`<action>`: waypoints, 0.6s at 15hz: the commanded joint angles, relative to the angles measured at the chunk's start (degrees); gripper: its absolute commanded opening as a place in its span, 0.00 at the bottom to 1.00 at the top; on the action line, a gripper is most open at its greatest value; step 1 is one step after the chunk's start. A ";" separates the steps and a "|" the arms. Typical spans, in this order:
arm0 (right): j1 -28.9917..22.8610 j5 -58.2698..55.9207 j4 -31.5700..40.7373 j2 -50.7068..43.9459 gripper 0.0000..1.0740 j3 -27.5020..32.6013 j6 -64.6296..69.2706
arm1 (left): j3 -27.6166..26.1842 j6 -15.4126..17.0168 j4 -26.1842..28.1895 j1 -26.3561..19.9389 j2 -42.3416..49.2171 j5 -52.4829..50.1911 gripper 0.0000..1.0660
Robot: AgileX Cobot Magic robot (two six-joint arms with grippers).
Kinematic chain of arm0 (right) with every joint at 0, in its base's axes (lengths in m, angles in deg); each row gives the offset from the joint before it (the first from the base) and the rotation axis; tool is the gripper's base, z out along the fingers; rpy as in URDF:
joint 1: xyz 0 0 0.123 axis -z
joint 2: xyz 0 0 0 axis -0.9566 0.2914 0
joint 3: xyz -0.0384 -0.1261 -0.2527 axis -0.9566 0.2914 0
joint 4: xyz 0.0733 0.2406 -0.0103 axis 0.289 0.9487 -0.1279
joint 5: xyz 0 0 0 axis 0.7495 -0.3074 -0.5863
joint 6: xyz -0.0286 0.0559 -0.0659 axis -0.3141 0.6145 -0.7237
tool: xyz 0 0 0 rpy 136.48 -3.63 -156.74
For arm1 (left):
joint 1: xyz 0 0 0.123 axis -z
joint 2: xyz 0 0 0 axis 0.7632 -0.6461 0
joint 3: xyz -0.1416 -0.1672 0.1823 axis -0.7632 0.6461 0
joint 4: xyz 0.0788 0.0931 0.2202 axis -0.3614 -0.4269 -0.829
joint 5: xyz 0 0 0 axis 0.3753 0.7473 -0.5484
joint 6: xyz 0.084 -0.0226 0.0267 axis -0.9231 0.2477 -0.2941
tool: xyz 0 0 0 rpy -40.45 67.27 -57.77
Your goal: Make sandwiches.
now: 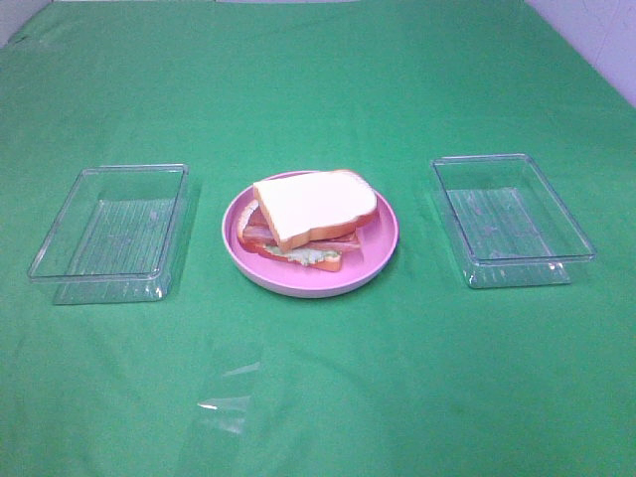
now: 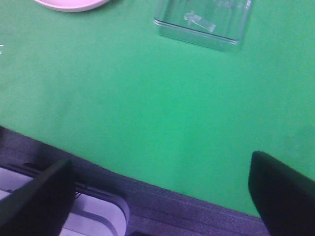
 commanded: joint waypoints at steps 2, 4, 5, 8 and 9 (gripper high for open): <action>9.05 0.86 -4.98 -12.49 0.86 8.42 0.52 | 0.06 0.40 -0.06 -0.23 0.86 -0.57 0.96; 13.18 5.44 -4.53 -22.00 0.86 13.58 1.09 | 0.06 0.40 -0.06 -0.23 0.86 -0.57 0.96; 14.73 6.99 -2.64 -25.95 0.86 15.99 1.89 | 0.06 0.40 -0.06 -0.23 0.86 -0.57 0.96; 18.56 6.82 0.80 -36.84 0.86 23.15 1.60 | 0.06 0.40 -0.06 -0.23 0.86 -0.57 0.96; 18.56 6.65 0.46 -38.39 0.86 23.38 1.60 | 0.06 0.40 -0.06 -0.23 0.86 -0.57 0.96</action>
